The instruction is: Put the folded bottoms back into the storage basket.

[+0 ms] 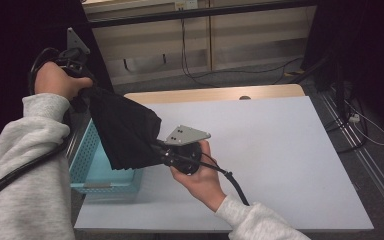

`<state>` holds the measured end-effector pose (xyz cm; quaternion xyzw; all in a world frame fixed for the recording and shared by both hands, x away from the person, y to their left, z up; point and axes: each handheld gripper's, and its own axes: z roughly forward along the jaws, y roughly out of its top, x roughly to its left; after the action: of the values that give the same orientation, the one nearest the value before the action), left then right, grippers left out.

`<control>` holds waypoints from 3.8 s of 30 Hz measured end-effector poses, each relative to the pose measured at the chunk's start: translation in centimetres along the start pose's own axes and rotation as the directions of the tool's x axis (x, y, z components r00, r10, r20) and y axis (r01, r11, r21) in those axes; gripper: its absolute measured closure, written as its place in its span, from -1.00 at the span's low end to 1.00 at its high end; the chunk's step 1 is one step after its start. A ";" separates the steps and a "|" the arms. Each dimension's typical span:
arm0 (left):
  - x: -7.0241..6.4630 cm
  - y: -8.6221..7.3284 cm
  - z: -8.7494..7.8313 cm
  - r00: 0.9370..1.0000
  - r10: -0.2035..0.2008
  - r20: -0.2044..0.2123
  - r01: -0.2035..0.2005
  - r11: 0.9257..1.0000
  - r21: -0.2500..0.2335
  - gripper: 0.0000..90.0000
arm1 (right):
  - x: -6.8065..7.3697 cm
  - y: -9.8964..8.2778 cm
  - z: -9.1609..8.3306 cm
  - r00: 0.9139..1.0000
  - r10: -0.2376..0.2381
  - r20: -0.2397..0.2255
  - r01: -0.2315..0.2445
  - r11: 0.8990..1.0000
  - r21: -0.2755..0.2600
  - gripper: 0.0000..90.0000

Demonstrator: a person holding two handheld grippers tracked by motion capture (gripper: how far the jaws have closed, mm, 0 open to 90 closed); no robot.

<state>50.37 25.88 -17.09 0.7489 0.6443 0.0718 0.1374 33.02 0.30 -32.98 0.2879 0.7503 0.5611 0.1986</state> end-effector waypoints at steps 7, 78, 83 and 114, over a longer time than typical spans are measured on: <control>1.7 -0.2 0.6 1.000 -0.025 -0.004 0.025 1.000 0.011 0.81 | 1.0 -0.2 1.3 1.000 0.004 -0.024 -0.004 1.000 0.008 0.82; 4.8 -5.0 11.8 0.988 0.153 0.004 -0.149 0.970 -0.193 -0.59 | -4.5 -7.2 0.3 1.000 0.014 0.008 -0.015 0.990 0.139 -0.52; 5.3 -6.3 13.4 0.987 0.163 0.014 -0.156 0.965 -0.209 -0.58 | -5.2 -8.8 -0.8 1.000 0.007 0.008 -0.008 0.987 0.159 -0.55; 7.5 -9.3 22.8 0.992 0.127 -0.015 -0.128 0.988 -0.090 0.84 | -8.7 -13.2 -5.8 0.995 0.035 0.097 -0.053 0.982 0.183 -0.57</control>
<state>49.28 31.94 -42.04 0.7812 0.5918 0.1131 0.1633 33.22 -12.30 -44.17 0.3476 0.7825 0.4790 0.1935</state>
